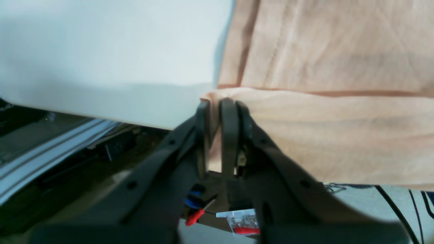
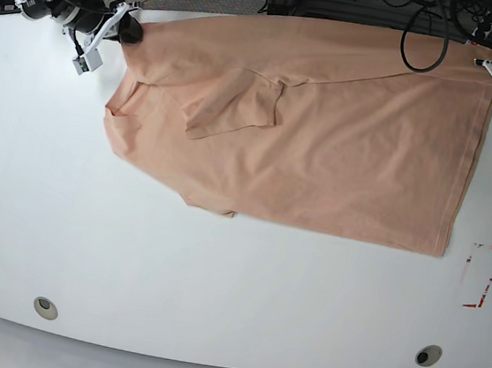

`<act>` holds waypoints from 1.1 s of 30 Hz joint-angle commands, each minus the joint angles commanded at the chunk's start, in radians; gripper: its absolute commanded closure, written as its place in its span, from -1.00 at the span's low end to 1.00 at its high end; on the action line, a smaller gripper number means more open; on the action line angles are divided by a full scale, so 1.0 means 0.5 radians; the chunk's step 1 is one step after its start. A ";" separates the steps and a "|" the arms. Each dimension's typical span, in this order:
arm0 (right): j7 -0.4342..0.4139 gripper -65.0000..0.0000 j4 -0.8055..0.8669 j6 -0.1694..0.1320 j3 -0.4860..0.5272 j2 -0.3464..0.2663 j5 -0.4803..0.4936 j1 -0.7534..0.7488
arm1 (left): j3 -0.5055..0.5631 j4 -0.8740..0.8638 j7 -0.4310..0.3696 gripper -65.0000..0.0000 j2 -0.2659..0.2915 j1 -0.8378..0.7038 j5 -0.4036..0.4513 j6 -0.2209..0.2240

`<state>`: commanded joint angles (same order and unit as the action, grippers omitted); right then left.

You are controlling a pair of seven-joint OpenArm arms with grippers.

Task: Fold the T-shirt properly
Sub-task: 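Hold the shirt edge with both grippers and straighten it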

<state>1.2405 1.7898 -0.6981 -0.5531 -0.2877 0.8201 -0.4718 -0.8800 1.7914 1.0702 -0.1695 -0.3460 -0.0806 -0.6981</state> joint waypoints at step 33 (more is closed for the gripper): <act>0.009 0.96 -0.003 0.000 0.000 0.098 -0.006 0.046 | 0.307 -0.196 -0.003 1.00 -0.120 0.620 0.209 0.000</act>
<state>1.2451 1.7883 -0.6981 -0.5531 -0.2386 0.8170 -0.4488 -0.7265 1.6932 1.0687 -0.2294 -0.0361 0.0238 -0.6981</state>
